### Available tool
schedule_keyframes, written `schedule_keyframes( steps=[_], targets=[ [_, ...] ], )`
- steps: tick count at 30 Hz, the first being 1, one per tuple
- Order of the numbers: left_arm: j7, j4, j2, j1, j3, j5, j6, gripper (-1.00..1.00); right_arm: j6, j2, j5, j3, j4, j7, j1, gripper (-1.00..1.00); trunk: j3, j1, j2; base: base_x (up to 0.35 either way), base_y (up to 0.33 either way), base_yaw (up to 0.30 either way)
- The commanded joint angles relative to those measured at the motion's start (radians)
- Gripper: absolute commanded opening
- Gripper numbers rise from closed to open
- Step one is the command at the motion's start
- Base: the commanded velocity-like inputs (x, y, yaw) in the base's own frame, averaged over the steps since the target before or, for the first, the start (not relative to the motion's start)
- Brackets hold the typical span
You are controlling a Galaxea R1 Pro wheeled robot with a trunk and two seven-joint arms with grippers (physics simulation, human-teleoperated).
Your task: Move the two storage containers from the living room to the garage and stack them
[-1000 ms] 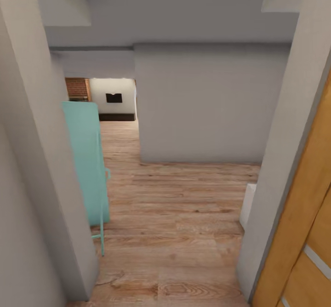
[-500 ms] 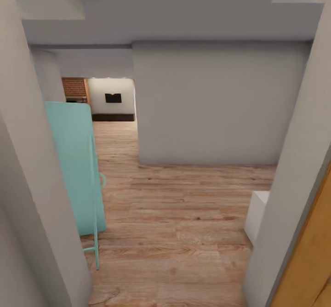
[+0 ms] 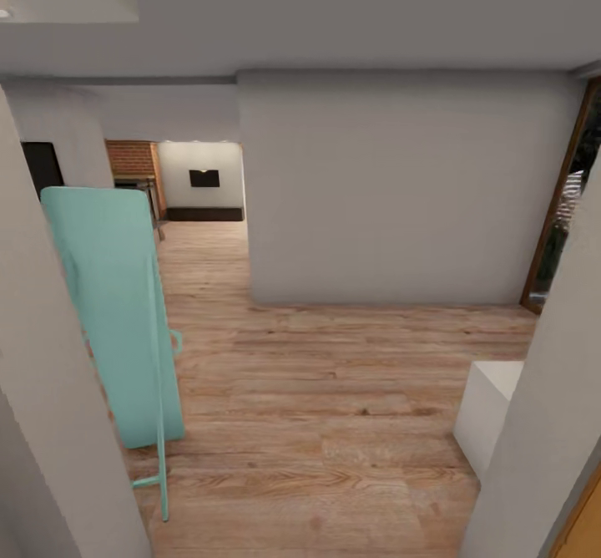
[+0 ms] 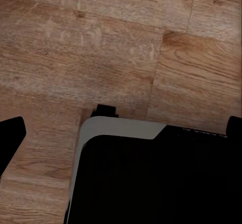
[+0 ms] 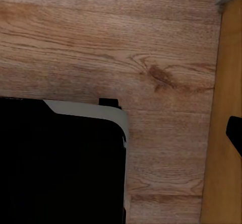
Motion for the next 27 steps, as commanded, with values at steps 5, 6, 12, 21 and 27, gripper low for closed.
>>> schedule_keyframes(
  steps=[5,6,12,21,27],
  targets=[
    [0.000,0.001,0.001,0.000,-0.009,0.009,-0.003,1.00,-0.005,0.001,0.001,0.008,0.003,-0.007,-0.002,1.00,-0.002,0.001,-0.001,0.327,0.000,0.000],
    [0.000,0.001,0.001,0.000,-0.009,0.009,-0.003,1.00,-0.005,0.002,0.001,0.008,0.003,-0.007,-0.002,1.00,-0.002,0.001,-0.001,0.327,0.000,0.000],
    [0.000,0.001,0.001,-0.001,-0.009,0.009,-0.004,1.00,-0.005,0.000,-0.001,0.008,0.003,-0.008,-0.002,1.00,-0.002,0.001,-0.001,0.327,0.000,0.000],
    [0.001,0.001,0.001,0.000,-0.009,0.009,-0.005,1.00,-0.005,-0.001,0.000,0.009,0.003,-0.007,-0.002,1.00,-0.002,0.001,-0.001,0.327,0.000,0.000],
    [0.001,0.001,0.001,0.000,-0.009,0.009,-0.005,1.00,-0.005,-0.001,-0.001,0.009,0.003,-0.008,-0.002,1.00,-0.002,0.001,-0.001,0.327,0.000,0.000]
  ],
)
